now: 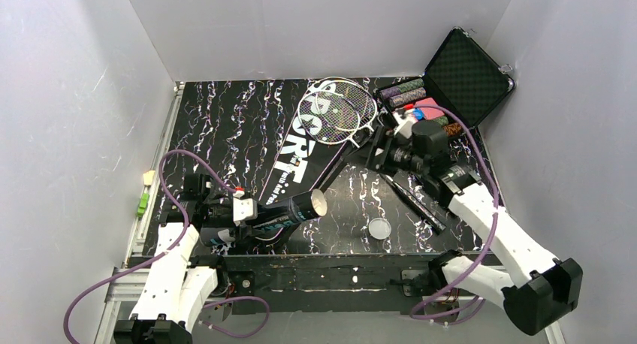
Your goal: Pack up the badminton gear
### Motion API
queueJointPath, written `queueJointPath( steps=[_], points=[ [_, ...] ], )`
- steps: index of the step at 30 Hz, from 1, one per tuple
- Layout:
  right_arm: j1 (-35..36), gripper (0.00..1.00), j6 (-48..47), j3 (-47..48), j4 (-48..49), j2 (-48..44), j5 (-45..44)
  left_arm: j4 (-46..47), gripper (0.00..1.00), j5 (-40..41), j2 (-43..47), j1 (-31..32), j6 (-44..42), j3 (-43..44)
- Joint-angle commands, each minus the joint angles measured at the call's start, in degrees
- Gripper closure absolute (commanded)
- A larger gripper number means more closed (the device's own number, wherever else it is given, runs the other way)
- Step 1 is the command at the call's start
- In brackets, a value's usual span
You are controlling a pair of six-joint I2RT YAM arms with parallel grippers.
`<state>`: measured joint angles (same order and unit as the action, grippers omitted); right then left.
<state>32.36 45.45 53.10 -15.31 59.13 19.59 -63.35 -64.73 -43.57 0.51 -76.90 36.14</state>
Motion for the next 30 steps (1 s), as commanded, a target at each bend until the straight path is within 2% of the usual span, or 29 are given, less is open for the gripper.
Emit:
queueJointPath(
  steps=[1,6,12,20,23,30],
  points=[
    [-9.06,0.15,1.41,0.32,-0.92,2.47,-1.48,0.41,0.99,-1.83,0.3,0.1,-0.85,0.49],
    [-16.85,0.14,0.38,1.26,0.36,12.2,-5.88,0.04,0.99,-1.45,0.96,0.1,-1.01,0.3],
    [-21.23,0.23,2.36,3.25,4.36,23.15,-9.22,-0.08,0.99,-1.63,1.55,0.1,-1.36,-0.34],
    [-21.81,0.33,3.95,8.61,5.87,34.74,-12.61,-0.05,1.0,-1.71,1.65,0.1,-1.71,-0.72],
    [-21.9,0.37,4.17,11.41,5.67,38.4,-13.39,-1.24,1.0,-0.98,1.63,0.1,-4.32,-0.85],
    [-21.89,0.53,5.3,15.89,5.16,43.74,-13.89,-1.36,1.0,-0.67,2.1,0.09,-3.77,-0.9]
  ],
)
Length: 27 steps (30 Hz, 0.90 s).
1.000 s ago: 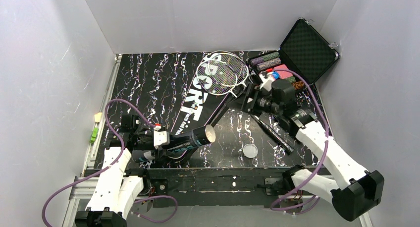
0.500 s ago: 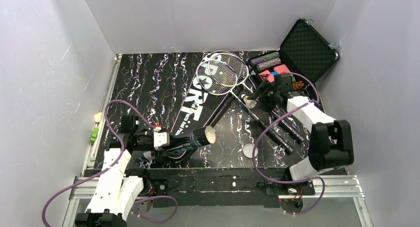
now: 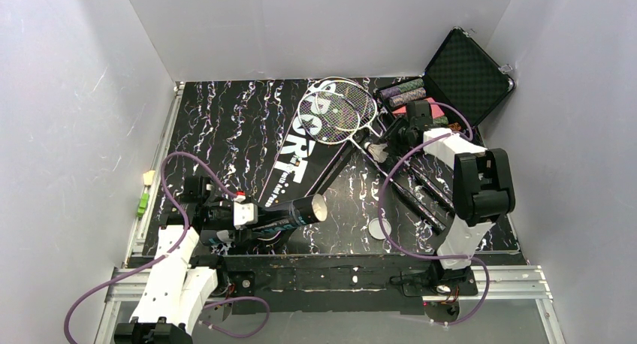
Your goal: Pack up the badminton gear
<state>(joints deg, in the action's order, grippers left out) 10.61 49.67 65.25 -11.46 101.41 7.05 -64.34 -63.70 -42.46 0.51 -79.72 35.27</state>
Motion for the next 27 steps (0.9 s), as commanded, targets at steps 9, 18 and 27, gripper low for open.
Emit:
queueJointPath(
  steps=[9,18,27],
  points=[
    [-0.12,0.89,0.48,1.32,0.61,-2.31,-1.49,0.87,1.0,-1.52,1.43,0.07,0.18,-0.93],
    [2.37,0.99,-2.13,-5.88,-1.08,-20.31,5.27,0.82,1.0,-0.52,0.85,0.05,-1.02,-1.99],
    [16.39,0.99,-7.0,-11.5,-13.79,-43.2,13.09,2.96,0.99,-0.44,0.27,0.03,-0.36,-2.61]
  ],
)
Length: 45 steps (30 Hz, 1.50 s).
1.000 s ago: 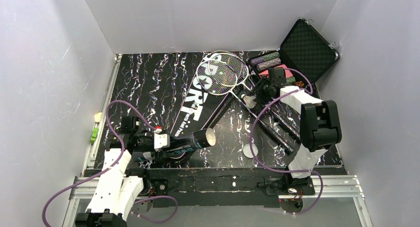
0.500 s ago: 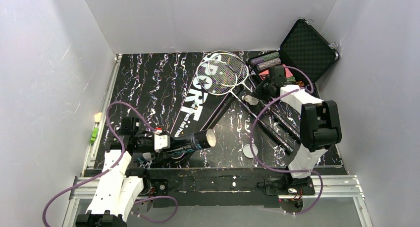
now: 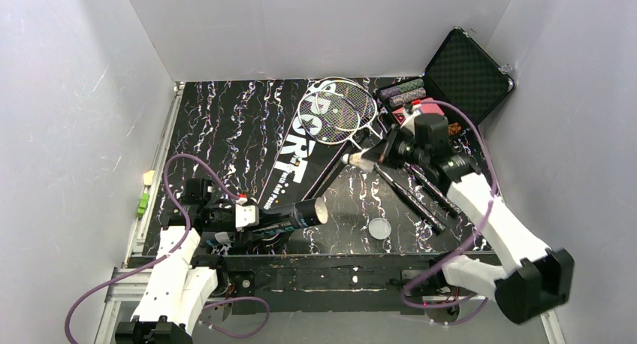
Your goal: Pack up the badminton gear
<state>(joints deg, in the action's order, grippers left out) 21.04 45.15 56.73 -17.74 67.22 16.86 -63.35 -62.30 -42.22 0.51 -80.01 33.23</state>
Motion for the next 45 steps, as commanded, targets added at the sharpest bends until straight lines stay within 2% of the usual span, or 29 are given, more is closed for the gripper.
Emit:
queueJointPath(
  steps=[1,6,12,20,33,45],
  points=[
    [7.63,0.99,-1.81,-3.88,-8.52,-11.74,2.93,2.3,0.99,-1.7,-0.04,0.08,0.0,-0.63],
    [12.84,0.99,-0.02,-2.77,-15.84,-19.94,1.91,5.03,0.99,-1.1,-0.98,0.05,2.56,-0.68],
    [18.29,0.99,0.09,1.9,-19.93,-20.71,1.25,6.2,0.99,-2.23,-1.54,0.06,4.24,-0.15],
    [24.19,0.99,1.43,2.72,-14.69,-16.71,-1.16,5.45,0.99,-2.19,-0.62,0.07,4.22,-0.05],
    [27.49,0.99,0.73,6.55,-9.88,-9.83,-1.79,1.51,0.99,-2.2,-0.58,0.04,0.08,0.23],
    [31.79,0.99,2.02,5.26,-6.81,-4.66,-1.57,2.33,0.99,-2.96,-0.59,0.14,0.84,0.5]
  ],
)
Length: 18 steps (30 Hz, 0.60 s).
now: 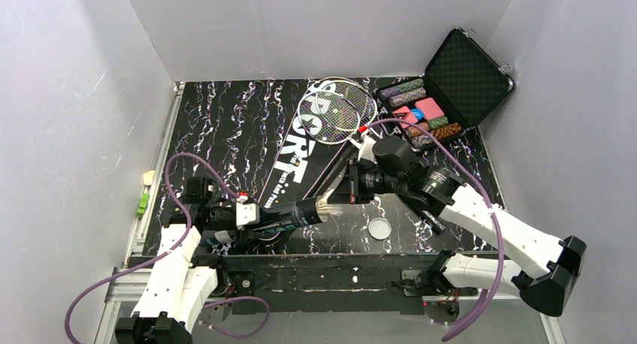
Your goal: Pack up the badminton gear
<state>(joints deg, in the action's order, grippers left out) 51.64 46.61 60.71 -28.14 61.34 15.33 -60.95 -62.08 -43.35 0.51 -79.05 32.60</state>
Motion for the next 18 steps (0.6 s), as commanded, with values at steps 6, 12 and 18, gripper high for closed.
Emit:
queueJointPath(
  steps=[6,12,18],
  points=[
    [1.71,0.65,2.59,-1.35,7.54,1.06,0.7,1.28,1.0,-3.94,0.75,0.06,1.75,1.42],
    [1.54,0.5,2.98,-2.41,8.04,-2.59,-0.88,1.71,1.0,-4.3,1.28,0.08,2.72,1.57],
    [-0.13,0.49,1.69,-2.48,3.35,-7.46,-3.92,1.64,1.0,-4.49,1.05,0.13,3.13,1.81]
  ],
)
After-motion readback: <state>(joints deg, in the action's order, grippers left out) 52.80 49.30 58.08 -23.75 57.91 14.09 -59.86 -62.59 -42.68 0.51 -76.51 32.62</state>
